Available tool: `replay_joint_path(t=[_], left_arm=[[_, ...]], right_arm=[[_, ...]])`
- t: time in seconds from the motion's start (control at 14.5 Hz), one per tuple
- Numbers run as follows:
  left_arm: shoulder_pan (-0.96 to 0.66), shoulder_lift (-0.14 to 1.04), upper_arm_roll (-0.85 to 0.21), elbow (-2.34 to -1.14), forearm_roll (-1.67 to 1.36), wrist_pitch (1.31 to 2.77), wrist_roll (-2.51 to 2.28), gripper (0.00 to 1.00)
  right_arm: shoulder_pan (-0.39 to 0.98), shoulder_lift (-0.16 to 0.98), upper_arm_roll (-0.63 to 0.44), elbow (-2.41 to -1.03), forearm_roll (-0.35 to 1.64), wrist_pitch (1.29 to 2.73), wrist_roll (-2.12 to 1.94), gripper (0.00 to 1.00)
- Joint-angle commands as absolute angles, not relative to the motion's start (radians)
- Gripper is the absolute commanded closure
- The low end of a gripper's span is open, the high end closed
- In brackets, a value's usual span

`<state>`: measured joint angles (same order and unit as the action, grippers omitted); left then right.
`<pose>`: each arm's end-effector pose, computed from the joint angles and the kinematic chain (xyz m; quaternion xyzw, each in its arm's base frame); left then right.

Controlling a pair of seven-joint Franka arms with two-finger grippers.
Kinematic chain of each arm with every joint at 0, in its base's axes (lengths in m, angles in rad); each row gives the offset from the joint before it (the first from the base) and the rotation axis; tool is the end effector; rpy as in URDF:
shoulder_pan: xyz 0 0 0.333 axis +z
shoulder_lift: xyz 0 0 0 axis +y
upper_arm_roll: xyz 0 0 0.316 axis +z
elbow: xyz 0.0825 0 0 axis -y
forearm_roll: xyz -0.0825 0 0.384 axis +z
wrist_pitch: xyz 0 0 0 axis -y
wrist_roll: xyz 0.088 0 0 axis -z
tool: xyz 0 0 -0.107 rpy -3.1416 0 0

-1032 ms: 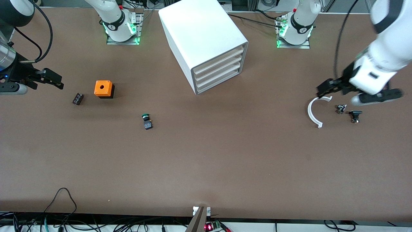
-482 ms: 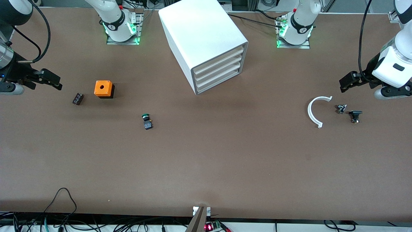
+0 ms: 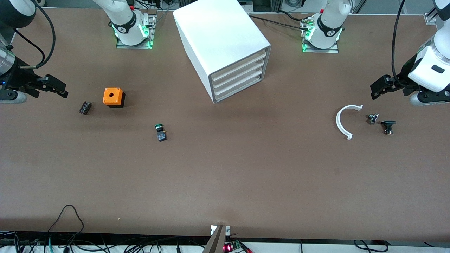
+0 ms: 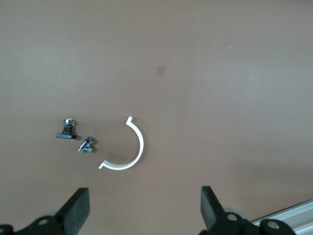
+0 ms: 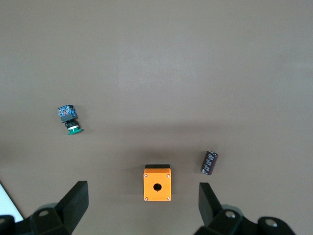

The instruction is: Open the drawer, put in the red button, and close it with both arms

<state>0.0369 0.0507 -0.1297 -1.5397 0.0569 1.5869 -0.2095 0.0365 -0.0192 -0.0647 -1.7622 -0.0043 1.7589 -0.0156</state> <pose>0.5697 -0.0451 0.6124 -0.9980 -0.0579 -0.0023 0.0251 0.5583 -0.0164 0.5604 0.9999 -0.0059 0.0079 0.0017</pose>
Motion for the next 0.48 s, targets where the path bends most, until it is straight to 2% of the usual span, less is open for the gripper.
replay_joint_path(t=[0.0, 0.41], left_arm=[[0.034, 0.055, -0.118, -1.508, 0.025, 1.559, -0.190, 0.00], [0.037, 0.058, -0.124, -1.502, 0.023, 1.560, -0.184, 0.00]], right_arm=[[0.037, -0.012, -0.064, -1.741, 0.000, 1.743, -0.031, 0.00], [0.037, -0.011, -0.064, -1.741, 0.000, 1.744, -0.020, 0.00]])
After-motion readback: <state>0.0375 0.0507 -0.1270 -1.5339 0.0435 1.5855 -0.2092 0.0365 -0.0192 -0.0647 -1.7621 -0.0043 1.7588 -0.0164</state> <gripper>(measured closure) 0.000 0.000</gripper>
